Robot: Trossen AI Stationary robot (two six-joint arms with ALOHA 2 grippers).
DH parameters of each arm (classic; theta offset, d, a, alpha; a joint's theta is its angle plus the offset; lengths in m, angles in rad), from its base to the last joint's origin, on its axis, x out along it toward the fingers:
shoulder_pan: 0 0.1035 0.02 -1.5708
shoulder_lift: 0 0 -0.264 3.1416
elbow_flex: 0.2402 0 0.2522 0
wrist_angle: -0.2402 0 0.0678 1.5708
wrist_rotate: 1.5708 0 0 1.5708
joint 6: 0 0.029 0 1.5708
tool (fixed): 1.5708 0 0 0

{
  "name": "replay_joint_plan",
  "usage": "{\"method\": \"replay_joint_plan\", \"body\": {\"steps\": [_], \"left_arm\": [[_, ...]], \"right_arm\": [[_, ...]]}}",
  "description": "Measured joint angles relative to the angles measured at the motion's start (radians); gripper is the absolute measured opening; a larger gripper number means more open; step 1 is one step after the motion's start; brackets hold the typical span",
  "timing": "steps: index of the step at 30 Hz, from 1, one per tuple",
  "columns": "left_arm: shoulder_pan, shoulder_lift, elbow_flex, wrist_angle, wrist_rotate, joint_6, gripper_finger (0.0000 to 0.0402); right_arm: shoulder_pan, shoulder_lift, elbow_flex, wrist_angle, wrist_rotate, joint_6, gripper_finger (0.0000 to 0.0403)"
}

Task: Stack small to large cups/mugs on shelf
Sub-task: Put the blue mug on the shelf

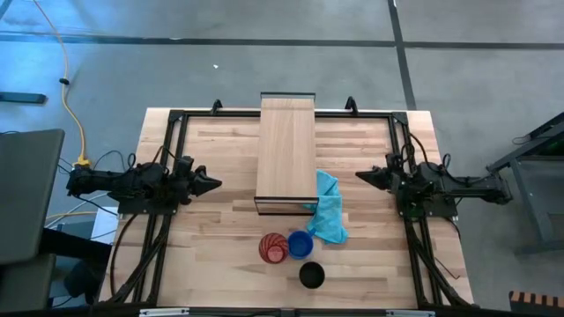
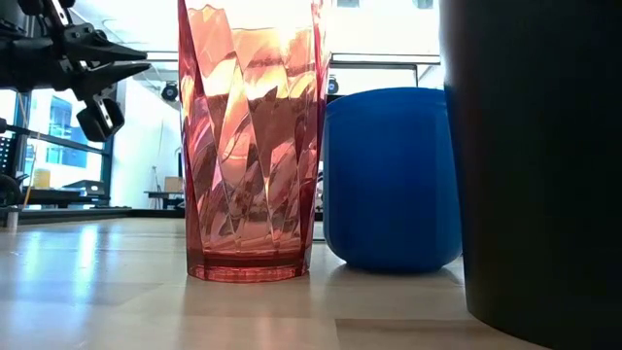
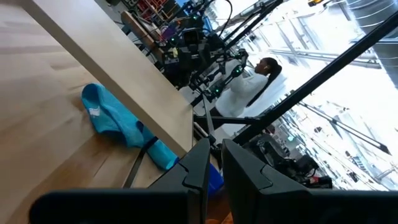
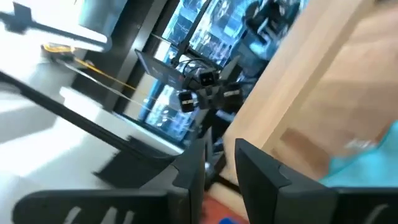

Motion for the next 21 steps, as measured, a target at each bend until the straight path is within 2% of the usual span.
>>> {"method": "replay_joint_plan", "body": {"steps": [3,5,9,15,21], "left_arm": [[0.0,0.0,0.0,0.0,-0.013,0.006,0.0033],[0.0,0.0,0.0,0.0,-0.033,0.026,0.0033],[0.0,0.0,0.0,0.0,-0.039,0.013,0.0033],[0.0,0.015,0.0,-0.021,-0.012,0.029,0.0033],[0.0,0.032,0.0,-0.021,0.0,-0.003,0.0033]], "right_arm": [[0.0,0.001,0.0,-0.038,-0.064,0.03,0.008],[0.0,0.008,0.0,-0.101,-0.15,0.006,0.008],[0.031,0.07,0.0,-0.095,-0.269,-0.27,0.008],[0.126,0.191,0.0,-0.036,-0.282,-0.435,0.008],[0.22,0.349,0.0,0.204,-0.259,-0.521,0.008]]}}
